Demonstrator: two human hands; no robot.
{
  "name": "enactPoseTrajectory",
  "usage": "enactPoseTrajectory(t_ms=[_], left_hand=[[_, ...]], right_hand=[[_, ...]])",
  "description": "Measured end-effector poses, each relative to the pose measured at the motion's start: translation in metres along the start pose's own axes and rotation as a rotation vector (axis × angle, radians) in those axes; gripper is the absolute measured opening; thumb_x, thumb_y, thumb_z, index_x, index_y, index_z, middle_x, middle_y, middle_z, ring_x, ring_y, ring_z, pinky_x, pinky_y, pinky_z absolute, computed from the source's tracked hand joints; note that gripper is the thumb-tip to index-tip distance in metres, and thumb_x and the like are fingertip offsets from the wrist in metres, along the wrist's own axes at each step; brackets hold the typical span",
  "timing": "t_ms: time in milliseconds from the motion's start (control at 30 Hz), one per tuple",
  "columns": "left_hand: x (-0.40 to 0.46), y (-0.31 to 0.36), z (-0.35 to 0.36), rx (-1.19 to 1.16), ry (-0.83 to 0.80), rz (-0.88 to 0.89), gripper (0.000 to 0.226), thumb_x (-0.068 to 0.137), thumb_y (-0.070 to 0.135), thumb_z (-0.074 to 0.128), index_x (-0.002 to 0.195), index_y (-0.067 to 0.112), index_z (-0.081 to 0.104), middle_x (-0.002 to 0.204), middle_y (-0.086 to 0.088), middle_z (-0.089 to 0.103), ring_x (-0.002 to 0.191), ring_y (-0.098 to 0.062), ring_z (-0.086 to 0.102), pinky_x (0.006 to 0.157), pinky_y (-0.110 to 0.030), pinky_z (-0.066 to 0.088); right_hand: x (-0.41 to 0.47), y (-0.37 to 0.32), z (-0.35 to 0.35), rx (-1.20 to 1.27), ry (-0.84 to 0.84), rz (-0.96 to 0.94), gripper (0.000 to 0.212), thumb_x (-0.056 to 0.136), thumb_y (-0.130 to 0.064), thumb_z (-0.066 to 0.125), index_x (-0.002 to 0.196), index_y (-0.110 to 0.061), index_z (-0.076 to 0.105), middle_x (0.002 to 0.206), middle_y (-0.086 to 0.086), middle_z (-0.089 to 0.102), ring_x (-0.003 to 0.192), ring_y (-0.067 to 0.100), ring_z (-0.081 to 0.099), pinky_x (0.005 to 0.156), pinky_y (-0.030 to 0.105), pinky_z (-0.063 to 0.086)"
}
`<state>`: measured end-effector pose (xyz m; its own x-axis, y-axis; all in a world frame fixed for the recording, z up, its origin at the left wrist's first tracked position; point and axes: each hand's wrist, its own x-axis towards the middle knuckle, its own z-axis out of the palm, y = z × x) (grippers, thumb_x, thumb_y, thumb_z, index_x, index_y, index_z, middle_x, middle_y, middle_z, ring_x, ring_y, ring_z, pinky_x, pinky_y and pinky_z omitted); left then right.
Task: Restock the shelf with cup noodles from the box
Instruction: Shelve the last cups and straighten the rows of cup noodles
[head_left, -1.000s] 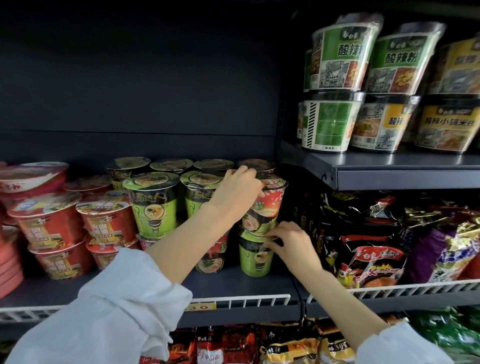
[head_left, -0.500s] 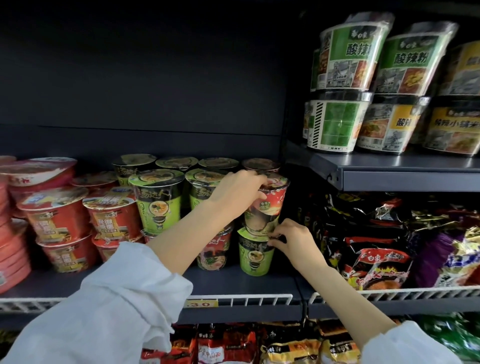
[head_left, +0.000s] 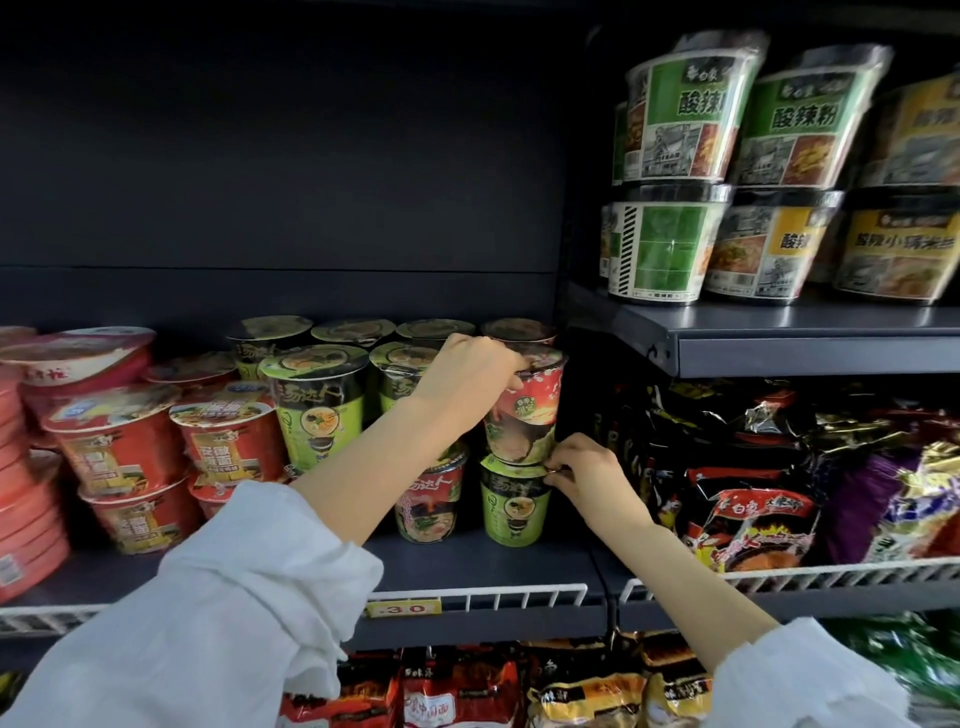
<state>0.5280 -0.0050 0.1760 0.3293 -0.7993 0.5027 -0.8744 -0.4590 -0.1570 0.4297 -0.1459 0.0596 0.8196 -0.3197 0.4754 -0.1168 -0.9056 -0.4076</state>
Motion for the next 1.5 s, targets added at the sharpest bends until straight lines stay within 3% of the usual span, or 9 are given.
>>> enactPoseTrajectory(t_ms=[167,267,433,533,667,767,1000,1200,1500], left_hand=[[0.003,-0.006,-0.001,-0.118,-0.125,-0.020,0.040,0.096,0.019,0.051,0.136,0.026,0.049,0.128,-0.006,0.053,0.123,-0.023,0.045,0.102,-0.042,0.038],[0.006,-0.014,-0.003,-0.216,-0.250,0.020,0.051,0.094,0.007,0.051,0.141,0.027,0.041,0.135,-0.002,0.045,0.125,-0.020,0.036,0.108,-0.037,0.032],[0.003,-0.017,0.003,-0.353,-0.116,-0.085,0.030,0.092,0.019,0.057,0.122,0.020,0.058,0.120,-0.004,0.055,0.115,-0.019,0.049,0.097,-0.032,0.039],[0.003,-0.005,0.004,-0.294,0.010,-0.010,0.029,0.087,0.036,0.062,0.111,0.021,0.067,0.112,0.002,0.062,0.105,-0.014,0.050,0.095,-0.033,0.040],[0.008,-0.008,0.001,-0.291,-0.070,0.062,0.035,0.091,0.037,0.056,0.125,0.032,0.059,0.130,0.004,0.056,0.122,-0.015,0.044,0.105,-0.040,0.035],[0.004,-0.018,-0.002,-0.313,-0.141,0.029,0.040,0.093,0.029,0.056,0.133,0.028,0.052,0.137,0.002,0.053,0.127,-0.017,0.048,0.106,-0.035,0.038],[-0.011,0.001,0.015,-0.188,0.022,-0.042,0.041,0.096,0.033,0.048,0.136,0.027,0.049,0.132,-0.002,0.058,0.122,-0.020,0.050,0.098,-0.040,0.045],[-0.003,0.014,0.018,-0.152,0.087,-0.076,0.037,0.095,0.031,0.050,0.131,0.024,0.056,0.126,-0.004,0.061,0.117,-0.024,0.055,0.091,-0.041,0.050],[-0.010,0.026,0.036,-0.141,0.176,-0.138,0.047,0.093,0.033,0.054,0.137,0.021,0.046,0.134,-0.001,0.053,0.127,-0.020,0.044,0.093,-0.034,0.046]], right_hand=[[-0.002,-0.003,-0.005,0.052,-0.028,0.058,0.029,0.082,-0.020,0.071,0.106,-0.005,0.068,0.106,0.007,0.063,0.096,0.022,0.061,0.090,0.032,0.051],[0.000,-0.002,-0.006,0.023,0.020,0.067,0.028,0.083,-0.027,0.070,0.099,-0.005,0.066,0.101,0.006,0.060,0.094,0.021,0.059,0.081,0.024,0.046],[-0.001,-0.010,0.001,-0.066,0.068,0.066,0.029,0.086,-0.033,0.065,0.101,-0.009,0.064,0.103,0.001,0.056,0.093,0.018,0.058,0.075,0.027,0.044],[0.001,-0.007,-0.002,-0.045,0.044,0.078,0.026,0.084,-0.033,0.067,0.090,-0.007,0.066,0.093,0.000,0.056,0.087,0.021,0.059,0.070,0.032,0.044],[0.000,-0.008,-0.004,-0.094,0.030,0.107,0.026,0.085,-0.038,0.064,0.088,-0.012,0.066,0.096,-0.002,0.056,0.087,0.020,0.058,0.064,0.029,0.040],[0.000,-0.009,0.000,-0.052,0.036,0.109,0.025,0.085,-0.034,0.065,0.089,-0.009,0.067,0.102,-0.001,0.057,0.092,0.020,0.058,0.069,0.028,0.042],[0.004,-0.007,-0.001,0.170,0.061,0.198,0.023,0.077,-0.017,0.075,0.083,0.003,0.065,0.090,0.011,0.060,0.088,0.026,0.059,0.069,0.021,0.039],[0.008,-0.008,-0.006,0.201,0.029,0.232,0.026,0.074,-0.017,0.078,0.081,0.005,0.064,0.094,0.016,0.064,0.092,0.030,0.060,0.080,0.035,0.046],[0.015,-0.012,-0.010,0.162,-0.037,0.289,0.017,0.075,-0.015,0.076,0.080,-0.001,0.068,0.089,0.009,0.065,0.087,0.022,0.057,0.068,0.025,0.037]])
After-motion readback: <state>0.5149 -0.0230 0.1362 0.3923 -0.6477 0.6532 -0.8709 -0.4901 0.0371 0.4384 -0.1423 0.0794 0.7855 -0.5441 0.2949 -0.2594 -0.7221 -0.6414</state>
